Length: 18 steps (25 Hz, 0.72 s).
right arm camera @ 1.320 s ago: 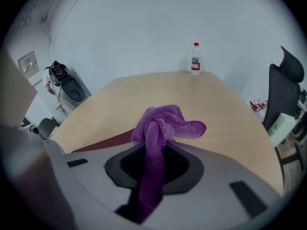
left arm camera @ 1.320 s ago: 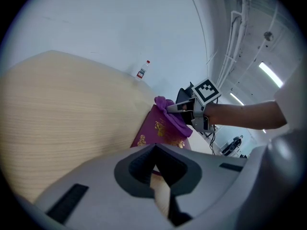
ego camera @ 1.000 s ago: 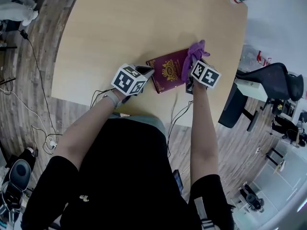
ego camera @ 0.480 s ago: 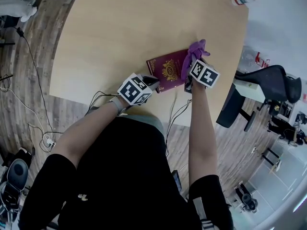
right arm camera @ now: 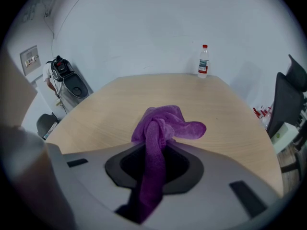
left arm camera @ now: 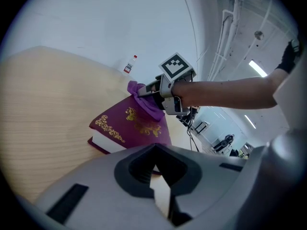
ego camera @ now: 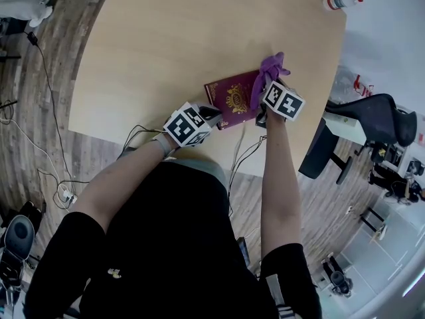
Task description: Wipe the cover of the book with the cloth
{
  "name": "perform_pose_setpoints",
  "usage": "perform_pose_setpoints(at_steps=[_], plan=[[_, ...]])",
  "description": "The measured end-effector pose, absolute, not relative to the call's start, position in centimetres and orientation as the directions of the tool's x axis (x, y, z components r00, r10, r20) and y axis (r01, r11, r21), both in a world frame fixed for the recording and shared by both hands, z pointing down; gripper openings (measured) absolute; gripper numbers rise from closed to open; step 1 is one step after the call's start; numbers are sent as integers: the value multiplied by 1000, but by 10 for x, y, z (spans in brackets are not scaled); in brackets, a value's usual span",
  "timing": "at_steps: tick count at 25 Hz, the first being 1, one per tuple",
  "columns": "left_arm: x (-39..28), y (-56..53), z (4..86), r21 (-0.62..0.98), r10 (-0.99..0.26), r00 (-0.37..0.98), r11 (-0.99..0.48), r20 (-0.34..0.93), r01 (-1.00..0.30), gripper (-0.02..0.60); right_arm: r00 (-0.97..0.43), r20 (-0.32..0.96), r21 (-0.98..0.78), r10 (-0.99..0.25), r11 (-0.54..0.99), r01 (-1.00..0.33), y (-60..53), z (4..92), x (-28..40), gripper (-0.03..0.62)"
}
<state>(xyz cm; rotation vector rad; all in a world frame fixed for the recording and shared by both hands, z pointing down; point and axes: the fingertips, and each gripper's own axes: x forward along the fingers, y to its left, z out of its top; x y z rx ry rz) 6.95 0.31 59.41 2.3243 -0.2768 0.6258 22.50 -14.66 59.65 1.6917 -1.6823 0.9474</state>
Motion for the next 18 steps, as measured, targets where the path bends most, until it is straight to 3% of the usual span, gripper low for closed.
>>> perform_pose_setpoints(at_steps=[18], plan=[[72,4,593,589,-10,870,-731,494,-343,18,-140,783,-74,-607,133,-988,-154,594,157,91]])
